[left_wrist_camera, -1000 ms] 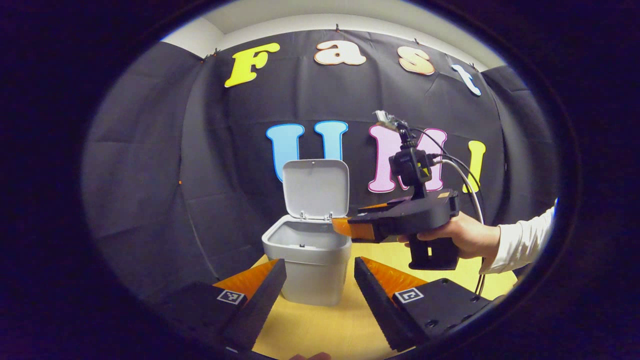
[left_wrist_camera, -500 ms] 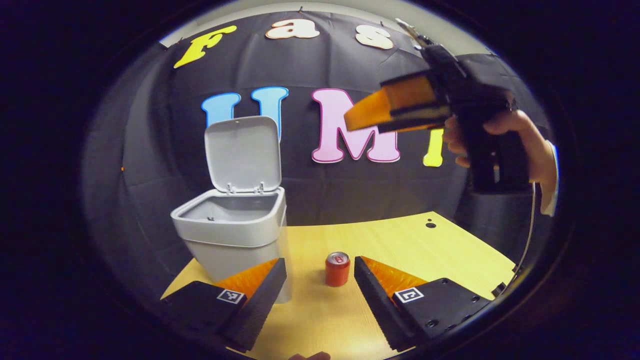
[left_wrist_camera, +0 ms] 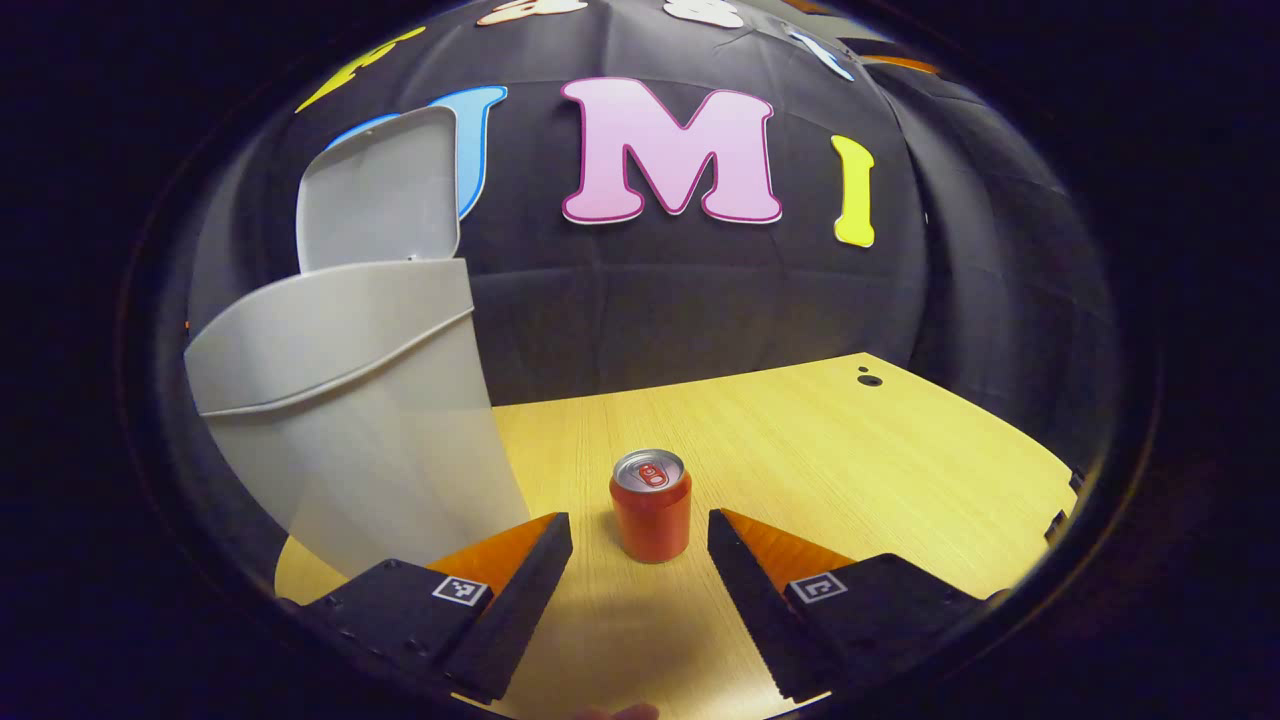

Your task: Press the lid of the desktop garbage bin to open it, pick up the crumpled paper on the desktop and throw it into the bin, then pick up the pop can on the desktop and drop it into the bin, and finally close the garbage bin lid.

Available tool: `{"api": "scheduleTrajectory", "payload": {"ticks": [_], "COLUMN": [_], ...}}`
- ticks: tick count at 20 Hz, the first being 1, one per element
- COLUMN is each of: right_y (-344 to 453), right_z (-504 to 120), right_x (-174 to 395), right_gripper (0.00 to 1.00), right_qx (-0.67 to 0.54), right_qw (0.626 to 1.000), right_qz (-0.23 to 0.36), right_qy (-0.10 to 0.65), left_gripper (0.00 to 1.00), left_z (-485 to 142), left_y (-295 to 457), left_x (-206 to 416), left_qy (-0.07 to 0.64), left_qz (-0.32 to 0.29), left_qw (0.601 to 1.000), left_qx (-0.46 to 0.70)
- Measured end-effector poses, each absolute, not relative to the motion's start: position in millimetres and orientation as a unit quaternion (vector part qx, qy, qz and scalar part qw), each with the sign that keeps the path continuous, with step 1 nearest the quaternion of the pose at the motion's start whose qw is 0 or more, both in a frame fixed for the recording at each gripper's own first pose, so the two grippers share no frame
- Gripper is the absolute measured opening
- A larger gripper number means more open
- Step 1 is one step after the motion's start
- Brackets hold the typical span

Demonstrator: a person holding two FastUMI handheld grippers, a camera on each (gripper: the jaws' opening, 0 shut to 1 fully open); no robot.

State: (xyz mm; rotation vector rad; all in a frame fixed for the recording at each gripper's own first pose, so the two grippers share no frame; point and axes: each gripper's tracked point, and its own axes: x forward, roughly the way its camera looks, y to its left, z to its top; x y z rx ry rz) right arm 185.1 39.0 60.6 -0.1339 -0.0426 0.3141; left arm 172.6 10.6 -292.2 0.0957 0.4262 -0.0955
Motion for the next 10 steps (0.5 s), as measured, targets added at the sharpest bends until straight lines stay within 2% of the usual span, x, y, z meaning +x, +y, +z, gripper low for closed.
{"api": "scheduleTrajectory", "payload": {"ticks": [10], "right_y": [9], "right_z": [48], "right_x": [196], "right_gripper": [0.97], "right_qx": [-0.079], "right_qw": [0.992], "right_qz": [0.102], "right_qy": [0.001], "left_gripper": [0.94], "left_z": [-368], "left_y": [-8], "left_x": [235], "left_qy": [0.251], "left_qz": [-0.071], "left_qw": [0.963], "left_qx": [0.07]}}
